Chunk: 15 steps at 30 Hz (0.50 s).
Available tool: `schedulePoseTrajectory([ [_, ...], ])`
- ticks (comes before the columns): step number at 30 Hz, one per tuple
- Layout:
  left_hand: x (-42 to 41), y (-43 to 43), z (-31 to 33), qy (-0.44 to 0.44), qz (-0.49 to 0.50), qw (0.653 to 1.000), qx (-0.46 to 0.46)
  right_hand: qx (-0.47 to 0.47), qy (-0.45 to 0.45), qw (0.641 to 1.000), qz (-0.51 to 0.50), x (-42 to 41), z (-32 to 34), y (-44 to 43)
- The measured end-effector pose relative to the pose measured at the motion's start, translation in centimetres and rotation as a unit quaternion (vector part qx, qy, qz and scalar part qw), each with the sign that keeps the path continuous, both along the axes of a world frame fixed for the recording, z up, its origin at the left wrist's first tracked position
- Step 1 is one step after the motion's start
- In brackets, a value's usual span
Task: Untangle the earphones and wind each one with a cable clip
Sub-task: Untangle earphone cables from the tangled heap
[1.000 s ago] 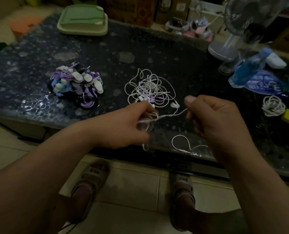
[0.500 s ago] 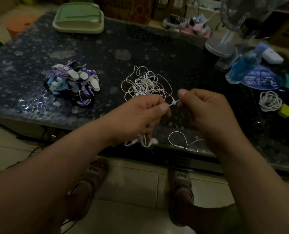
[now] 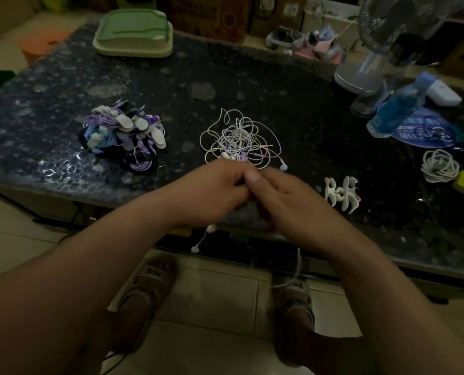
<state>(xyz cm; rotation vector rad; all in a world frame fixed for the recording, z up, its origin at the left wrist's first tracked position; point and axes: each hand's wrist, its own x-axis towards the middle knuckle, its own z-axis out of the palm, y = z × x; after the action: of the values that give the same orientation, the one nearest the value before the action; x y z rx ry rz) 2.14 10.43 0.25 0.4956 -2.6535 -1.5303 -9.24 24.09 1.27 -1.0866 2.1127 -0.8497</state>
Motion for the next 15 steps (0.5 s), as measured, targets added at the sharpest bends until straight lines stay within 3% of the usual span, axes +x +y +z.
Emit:
schedulePoseTrajectory([
  [3,0.2,-1.1,-0.3,-0.002,0.026,0.998,-0.049,0.028,0.030,0.999,-0.005,-0.1,-0.3,-0.3],
  [7,0.6,-2.0,0.0,-0.019,0.021,1.000,0.006,-0.073,-0.118,0.983,-0.120,-0.9,-0.3,-0.2],
  [10,0.5,-2.2,0.4,-0.028,0.014,0.999,0.044,-0.181,-0.272,0.912,-0.248,-1.5,-0.2,0.1],
  [15,0.0,-2.4,0.3,-0.022,0.023,0.998,0.050,-0.237,-0.357,0.826,-0.366,-2.9,-0.4,1.3],
])
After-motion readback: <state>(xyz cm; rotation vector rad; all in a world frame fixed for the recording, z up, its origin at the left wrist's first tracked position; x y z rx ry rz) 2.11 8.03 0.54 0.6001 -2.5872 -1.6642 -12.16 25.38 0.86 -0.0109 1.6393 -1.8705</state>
